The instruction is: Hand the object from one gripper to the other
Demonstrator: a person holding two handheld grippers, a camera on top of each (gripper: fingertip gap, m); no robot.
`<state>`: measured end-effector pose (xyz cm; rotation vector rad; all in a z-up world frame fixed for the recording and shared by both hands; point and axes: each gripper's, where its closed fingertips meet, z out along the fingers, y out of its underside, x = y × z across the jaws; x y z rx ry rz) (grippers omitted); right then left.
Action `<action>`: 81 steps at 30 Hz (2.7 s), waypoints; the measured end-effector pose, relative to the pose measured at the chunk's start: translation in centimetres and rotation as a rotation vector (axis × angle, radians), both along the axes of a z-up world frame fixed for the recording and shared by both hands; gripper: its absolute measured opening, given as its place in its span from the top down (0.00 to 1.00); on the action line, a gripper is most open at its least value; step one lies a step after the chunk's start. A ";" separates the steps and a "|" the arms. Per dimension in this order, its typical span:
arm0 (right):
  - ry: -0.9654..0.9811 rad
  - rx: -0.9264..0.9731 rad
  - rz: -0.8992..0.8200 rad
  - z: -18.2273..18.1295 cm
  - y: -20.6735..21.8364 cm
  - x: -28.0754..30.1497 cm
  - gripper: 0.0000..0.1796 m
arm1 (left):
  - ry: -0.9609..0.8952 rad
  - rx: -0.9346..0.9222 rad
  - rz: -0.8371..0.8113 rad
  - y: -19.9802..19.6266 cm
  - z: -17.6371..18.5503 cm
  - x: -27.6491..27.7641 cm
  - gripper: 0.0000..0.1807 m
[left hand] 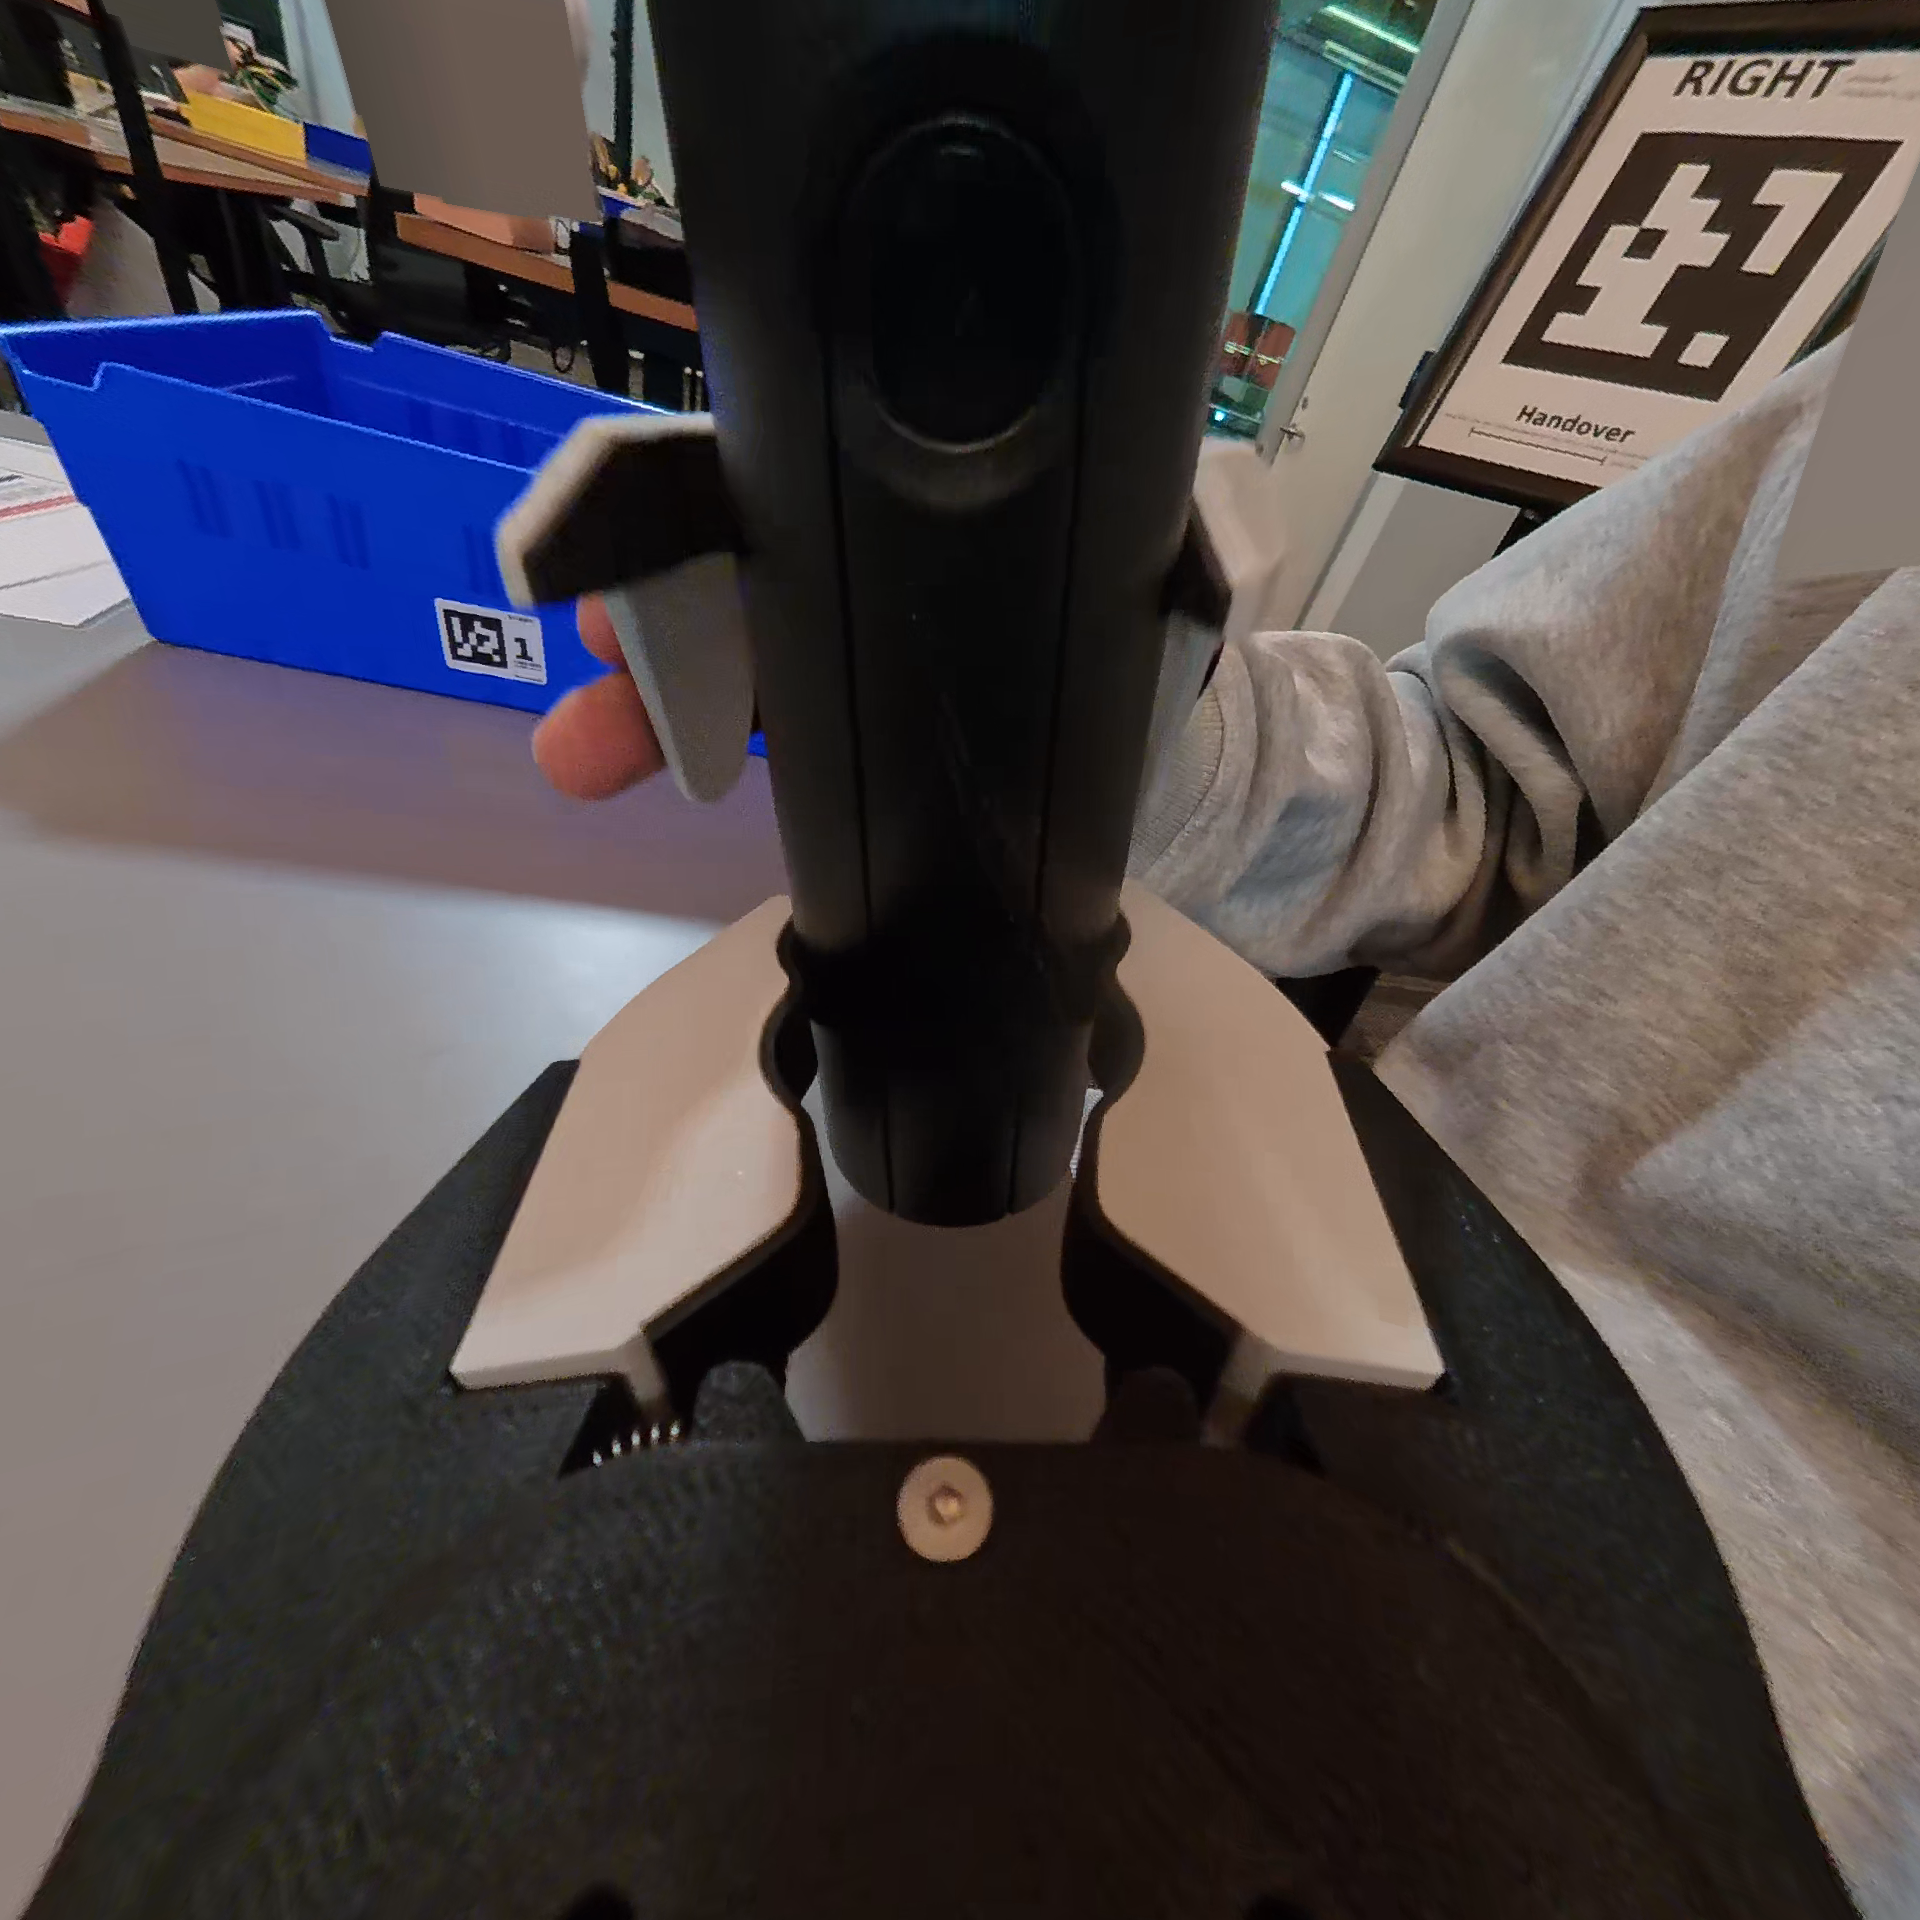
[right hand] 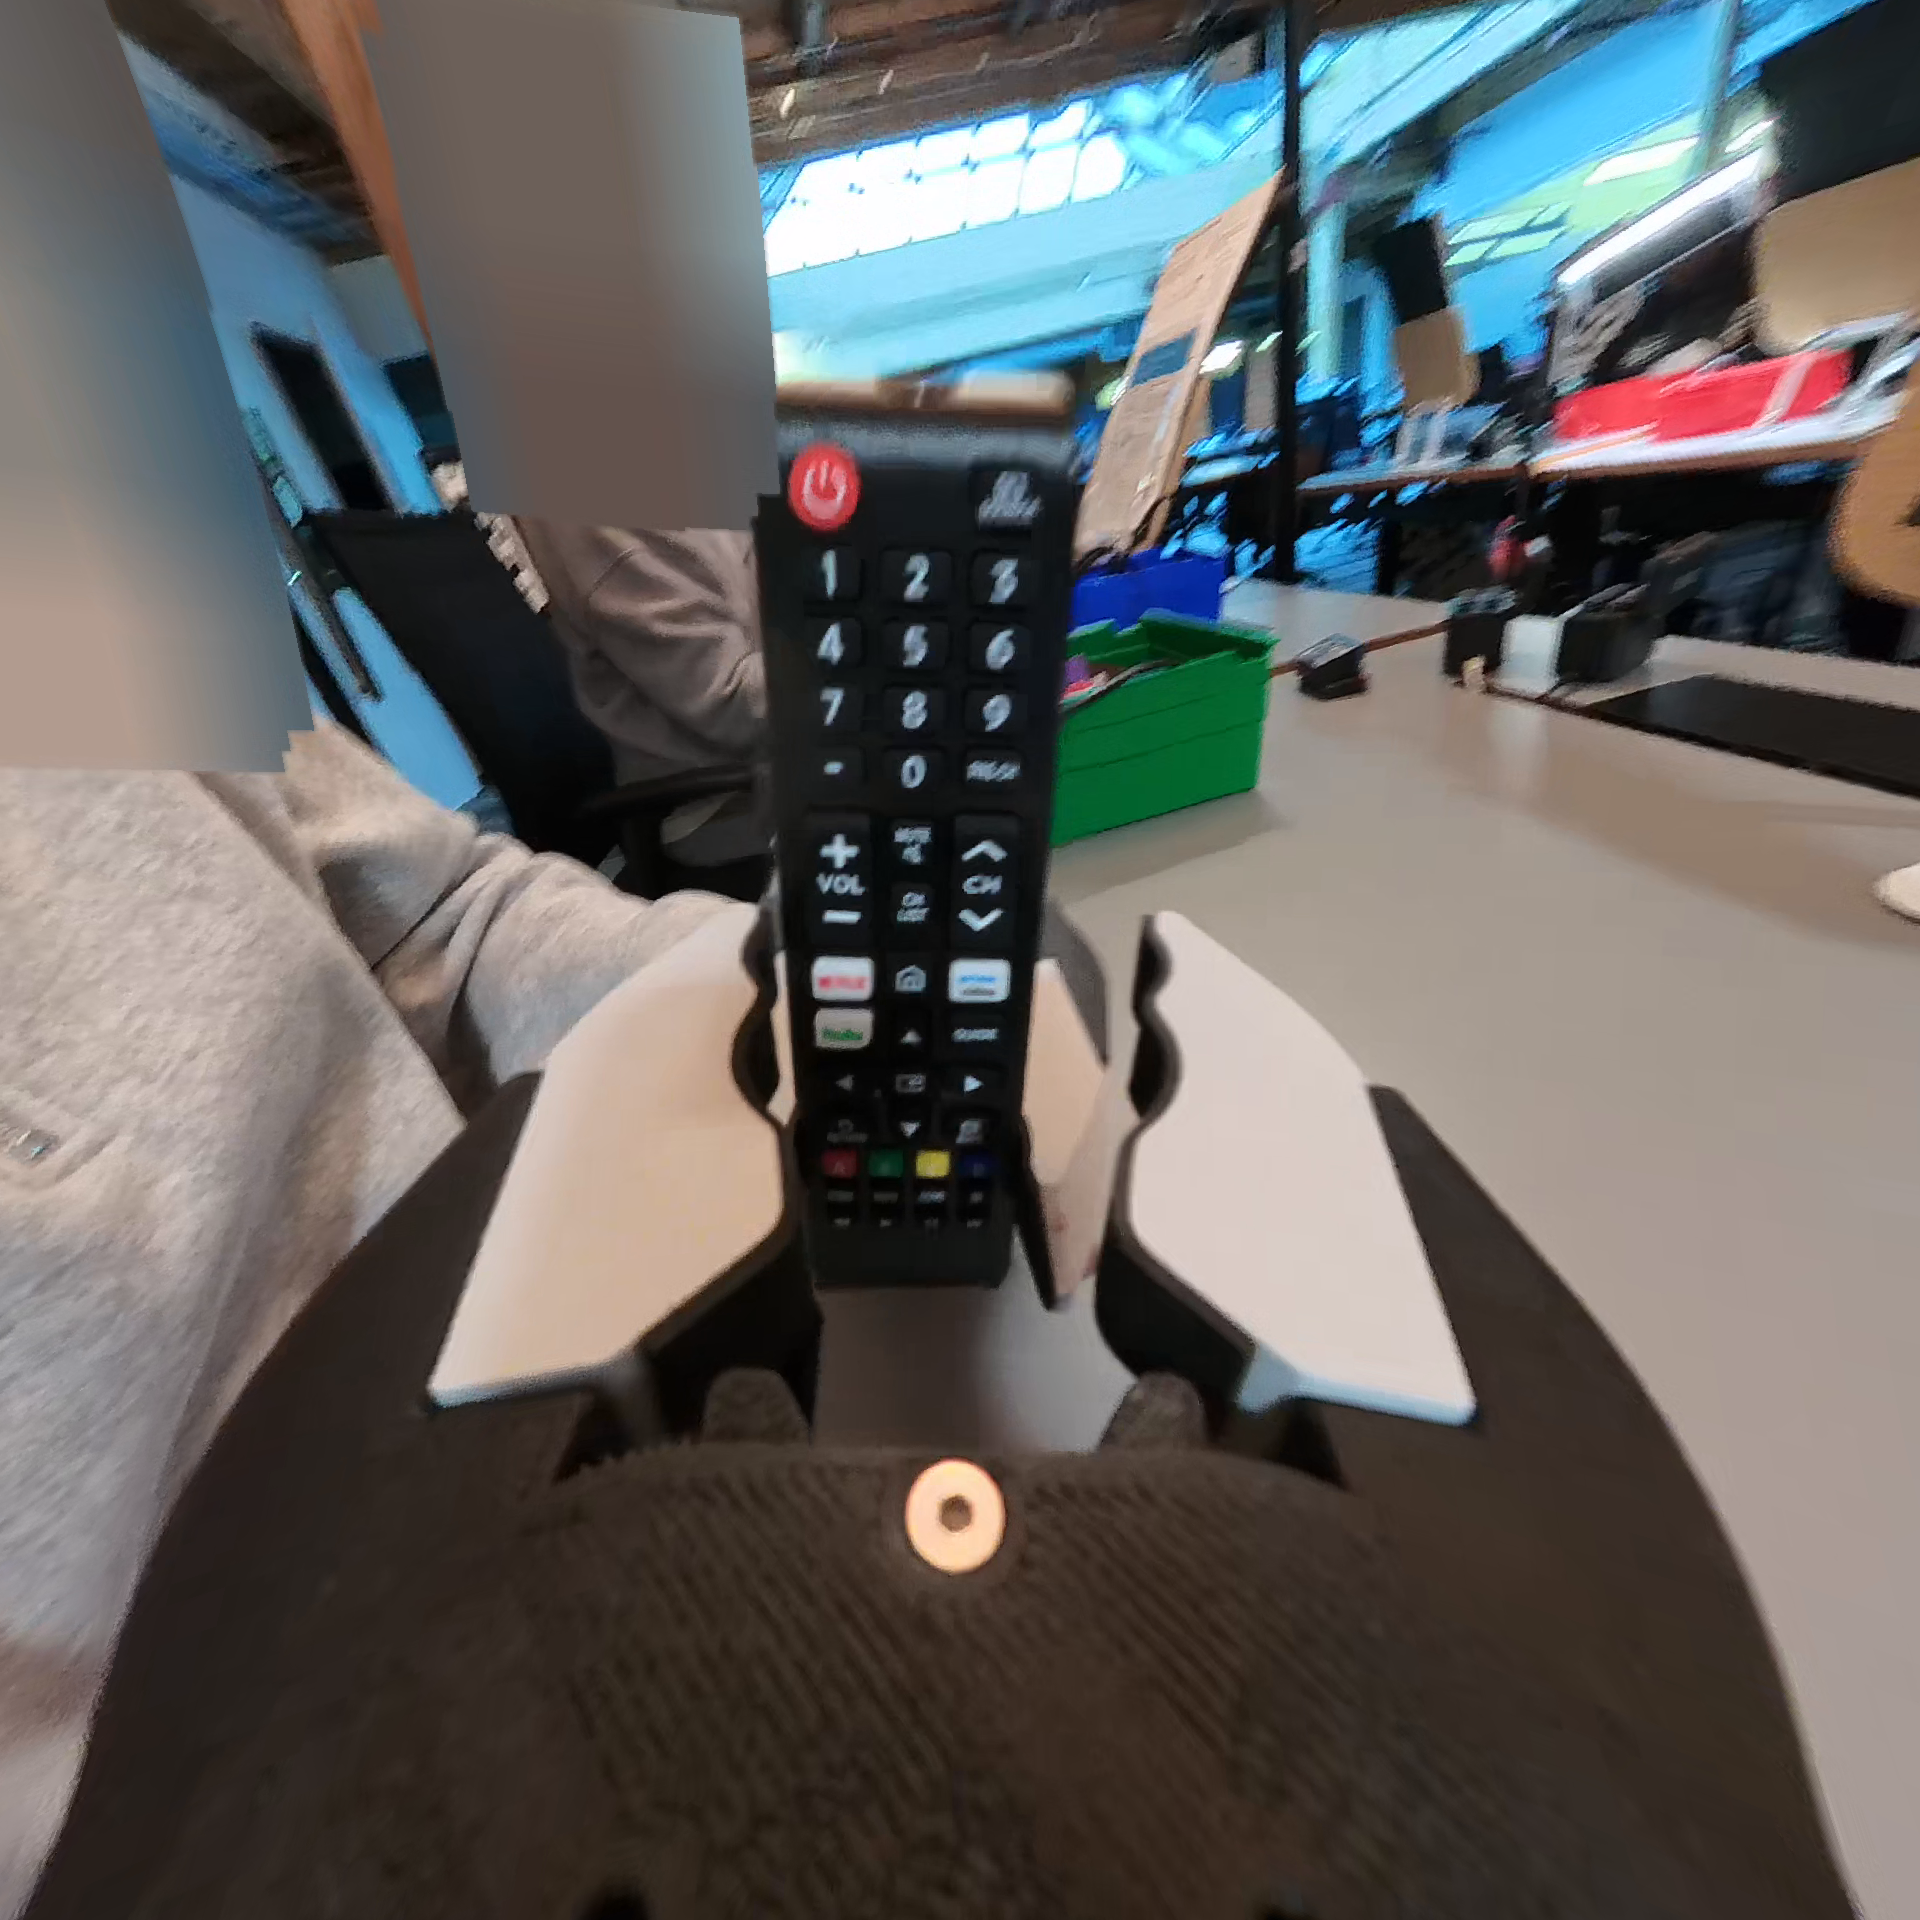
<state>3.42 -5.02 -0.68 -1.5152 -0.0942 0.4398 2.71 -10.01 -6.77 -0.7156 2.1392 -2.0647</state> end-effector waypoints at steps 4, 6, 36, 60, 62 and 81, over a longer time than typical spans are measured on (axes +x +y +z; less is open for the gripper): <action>0.064 0.075 -0.044 2.0 -0.7 1.2 0.58 | 0.016 0.024 0.004 0.0 -0.7 0.2 0.71; 0.078 0.095 -0.060 2.7 -0.9 1.6 0.58 | 0.019 0.037 0.003 -0.1 -0.9 0.2 0.71; -0.001 0.011 -0.095 3.6 -0.4 0.3 0.71 | 0.030 0.124 -0.030 -1.0 -2.4 -0.4 0.70; -0.022 -0.044 -0.043 2.1 0.7 -1.6 0.71 | -0.043 -0.087 0.013 0.4 3.3 -0.5 0.70; -0.019 -0.049 -0.038 2.0 0.8 -1.7 0.71 | -0.046 -0.075 0.012 0.4 3.2 -0.5 0.70; 0.066 -0.132 -0.041 -4.0 2.2 -0.1 0.45 | -0.121 -0.124 0.137 4.7 6.9 0.7 0.70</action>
